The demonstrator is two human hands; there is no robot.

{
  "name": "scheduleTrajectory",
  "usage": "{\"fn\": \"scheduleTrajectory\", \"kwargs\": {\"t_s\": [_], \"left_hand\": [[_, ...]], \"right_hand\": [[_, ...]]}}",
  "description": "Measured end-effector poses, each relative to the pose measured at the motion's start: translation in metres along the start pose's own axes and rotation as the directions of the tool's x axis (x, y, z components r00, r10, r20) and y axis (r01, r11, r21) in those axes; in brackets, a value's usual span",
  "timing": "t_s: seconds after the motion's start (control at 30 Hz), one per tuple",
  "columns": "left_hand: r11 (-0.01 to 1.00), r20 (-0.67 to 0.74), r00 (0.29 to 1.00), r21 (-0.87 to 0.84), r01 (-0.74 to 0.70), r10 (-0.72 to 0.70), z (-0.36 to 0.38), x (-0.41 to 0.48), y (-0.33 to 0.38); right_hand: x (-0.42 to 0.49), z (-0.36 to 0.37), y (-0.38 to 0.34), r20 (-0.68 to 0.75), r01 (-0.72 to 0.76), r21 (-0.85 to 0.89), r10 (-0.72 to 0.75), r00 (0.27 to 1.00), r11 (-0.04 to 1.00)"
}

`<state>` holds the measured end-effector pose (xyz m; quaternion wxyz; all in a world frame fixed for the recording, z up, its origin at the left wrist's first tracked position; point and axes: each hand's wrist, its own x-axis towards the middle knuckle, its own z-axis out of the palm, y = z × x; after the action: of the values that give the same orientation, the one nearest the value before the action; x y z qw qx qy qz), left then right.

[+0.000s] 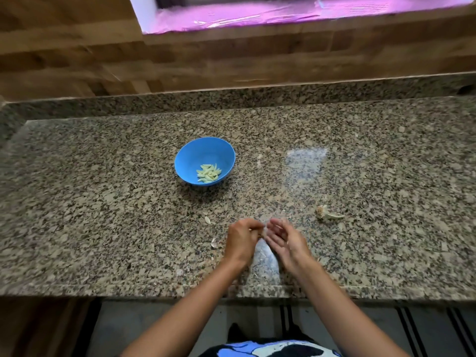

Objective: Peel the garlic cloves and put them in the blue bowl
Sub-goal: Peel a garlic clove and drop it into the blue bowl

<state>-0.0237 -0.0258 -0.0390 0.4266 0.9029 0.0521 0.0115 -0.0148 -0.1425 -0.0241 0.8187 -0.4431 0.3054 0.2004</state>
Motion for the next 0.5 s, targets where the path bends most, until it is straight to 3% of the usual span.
{"fn": "scheduleTrajectory", "kwargs": {"t_s": [0.07,0.17,0.3,0.5], "left_hand": [[0.993,-0.001,1.0,-0.117,-0.019,0.019,0.005,-0.008,0.02],[0.99,0.046,0.99,-0.059,-0.131,0.134,0.01,-0.023,0.036],[0.988,0.115,0.982,0.015,-0.155,0.153,0.013,-0.028,0.031],[0.954,0.013,0.96,0.103,-0.28,0.281,-0.008,-0.028,0.02]], "right_hand": [[-0.003,0.003,0.004,0.023,-0.092,0.158,0.09,0.996,0.983],[-0.006,0.006,0.006,0.063,-0.195,0.412,0.186,0.981,0.89],[-0.007,0.009,0.004,0.145,-0.266,0.455,0.224,0.964,0.85],[-0.003,0.016,0.019,0.197,-0.365,0.52,0.307,0.931,0.772]]}}
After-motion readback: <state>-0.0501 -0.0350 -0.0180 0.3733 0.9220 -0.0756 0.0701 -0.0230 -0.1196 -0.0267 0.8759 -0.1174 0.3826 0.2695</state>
